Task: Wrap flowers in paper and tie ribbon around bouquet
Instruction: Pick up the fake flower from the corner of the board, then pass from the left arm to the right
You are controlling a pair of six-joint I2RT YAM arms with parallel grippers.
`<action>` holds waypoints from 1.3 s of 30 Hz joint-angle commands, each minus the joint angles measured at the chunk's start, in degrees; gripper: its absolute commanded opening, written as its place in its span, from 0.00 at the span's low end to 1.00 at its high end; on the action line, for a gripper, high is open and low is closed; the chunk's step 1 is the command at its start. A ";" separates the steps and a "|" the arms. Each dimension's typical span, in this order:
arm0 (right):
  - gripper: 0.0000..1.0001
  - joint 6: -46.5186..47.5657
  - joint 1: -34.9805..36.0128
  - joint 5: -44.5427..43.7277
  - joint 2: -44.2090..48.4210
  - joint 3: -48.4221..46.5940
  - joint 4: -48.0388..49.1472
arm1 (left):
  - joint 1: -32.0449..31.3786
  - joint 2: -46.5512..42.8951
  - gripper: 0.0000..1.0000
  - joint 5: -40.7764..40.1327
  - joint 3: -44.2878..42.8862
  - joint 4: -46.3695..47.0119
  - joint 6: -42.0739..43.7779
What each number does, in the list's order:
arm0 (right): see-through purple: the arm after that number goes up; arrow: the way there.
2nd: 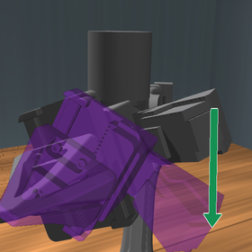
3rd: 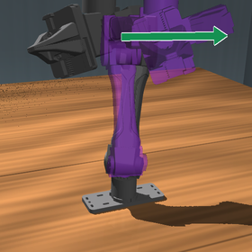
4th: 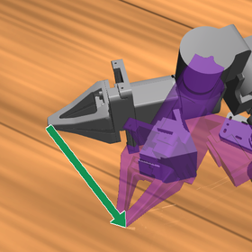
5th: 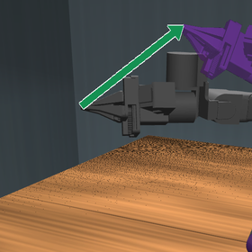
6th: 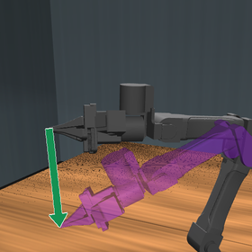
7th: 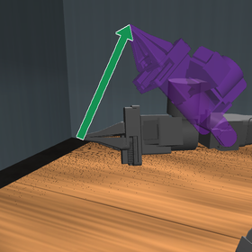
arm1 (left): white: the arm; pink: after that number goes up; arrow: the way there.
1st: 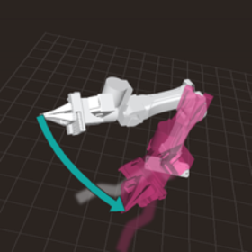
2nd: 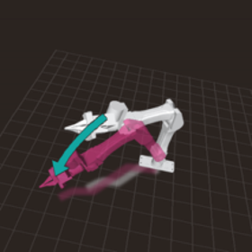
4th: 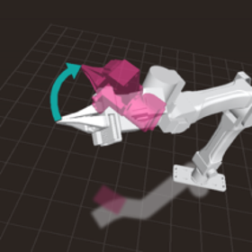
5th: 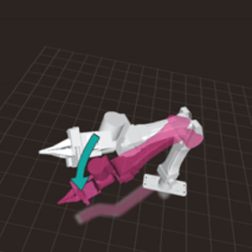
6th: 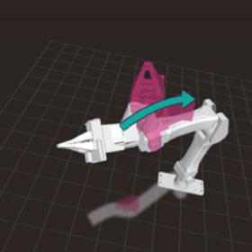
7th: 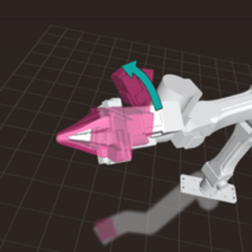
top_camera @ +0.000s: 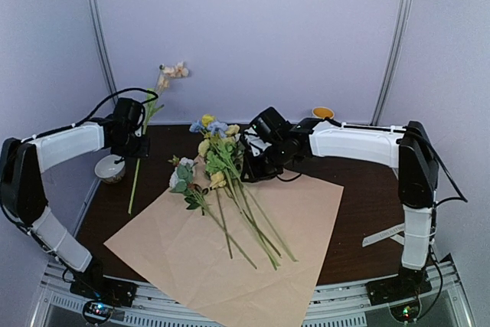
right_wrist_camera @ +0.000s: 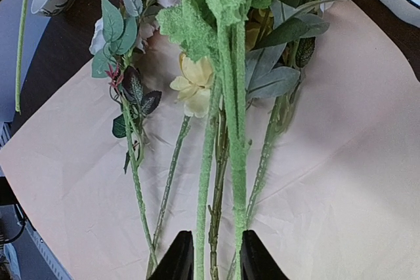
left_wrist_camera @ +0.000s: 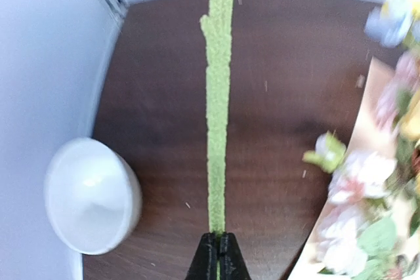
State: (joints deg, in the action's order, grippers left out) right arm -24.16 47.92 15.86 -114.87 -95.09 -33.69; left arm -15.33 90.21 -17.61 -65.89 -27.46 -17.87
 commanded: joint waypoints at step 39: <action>0.23 -4.27 5.90 11.06 25.62 11.16 43.44 | -34.18 -21.56 0.00 42.16 21.87 67.45 -7.05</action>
State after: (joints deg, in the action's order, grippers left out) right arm -27.88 53.74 29.43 -89.06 -84.25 8.56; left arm -48.75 67.77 22.59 -42.70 34.54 -24.10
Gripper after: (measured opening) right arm 0.348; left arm 0.016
